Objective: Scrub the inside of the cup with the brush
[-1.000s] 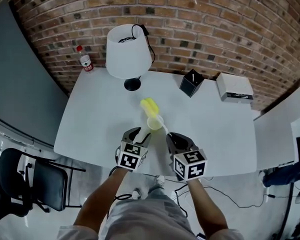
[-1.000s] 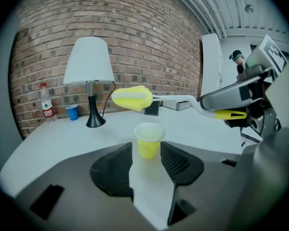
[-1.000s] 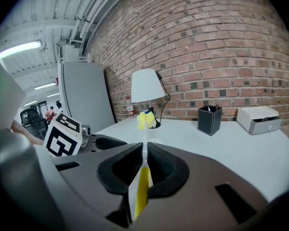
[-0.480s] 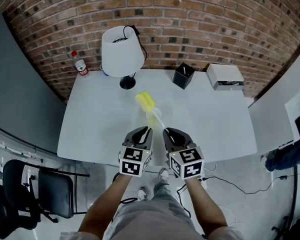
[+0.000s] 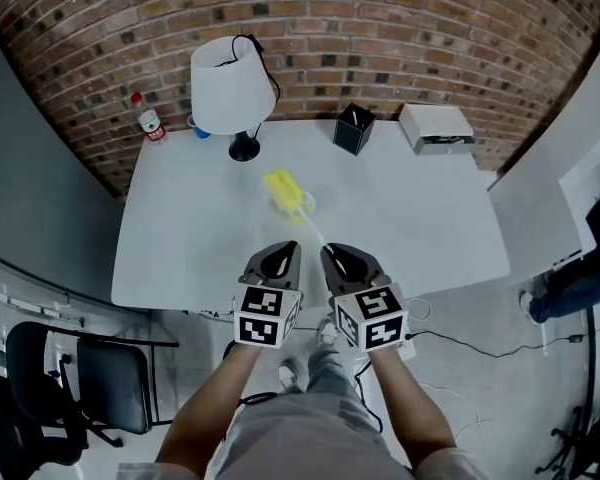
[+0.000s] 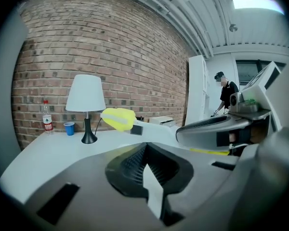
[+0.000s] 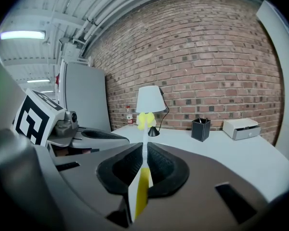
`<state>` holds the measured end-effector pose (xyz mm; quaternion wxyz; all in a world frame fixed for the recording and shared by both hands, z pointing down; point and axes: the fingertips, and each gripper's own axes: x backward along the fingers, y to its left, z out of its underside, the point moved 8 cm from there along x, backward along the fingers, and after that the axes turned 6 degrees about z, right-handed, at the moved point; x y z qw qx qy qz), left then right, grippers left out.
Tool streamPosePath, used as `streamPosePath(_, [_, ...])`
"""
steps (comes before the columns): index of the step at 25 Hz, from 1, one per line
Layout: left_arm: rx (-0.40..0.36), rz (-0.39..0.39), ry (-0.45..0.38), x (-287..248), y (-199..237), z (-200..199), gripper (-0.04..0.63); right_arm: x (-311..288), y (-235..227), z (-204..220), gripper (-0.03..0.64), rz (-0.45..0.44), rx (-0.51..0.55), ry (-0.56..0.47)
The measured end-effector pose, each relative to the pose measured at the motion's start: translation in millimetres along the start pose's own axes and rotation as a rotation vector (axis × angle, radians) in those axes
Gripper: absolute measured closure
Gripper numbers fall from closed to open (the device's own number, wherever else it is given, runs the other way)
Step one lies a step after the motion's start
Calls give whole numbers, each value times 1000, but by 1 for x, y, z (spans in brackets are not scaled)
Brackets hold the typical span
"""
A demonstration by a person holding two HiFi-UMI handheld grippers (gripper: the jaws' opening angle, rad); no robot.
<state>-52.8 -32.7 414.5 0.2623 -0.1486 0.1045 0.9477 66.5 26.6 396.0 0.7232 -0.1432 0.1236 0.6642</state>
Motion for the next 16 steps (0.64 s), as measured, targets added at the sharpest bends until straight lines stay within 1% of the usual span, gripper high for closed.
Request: streamPosePath(16, [0, 41, 1, 9, -19, 3, 589, 21, 3, 11, 589, 22, 1, 11])
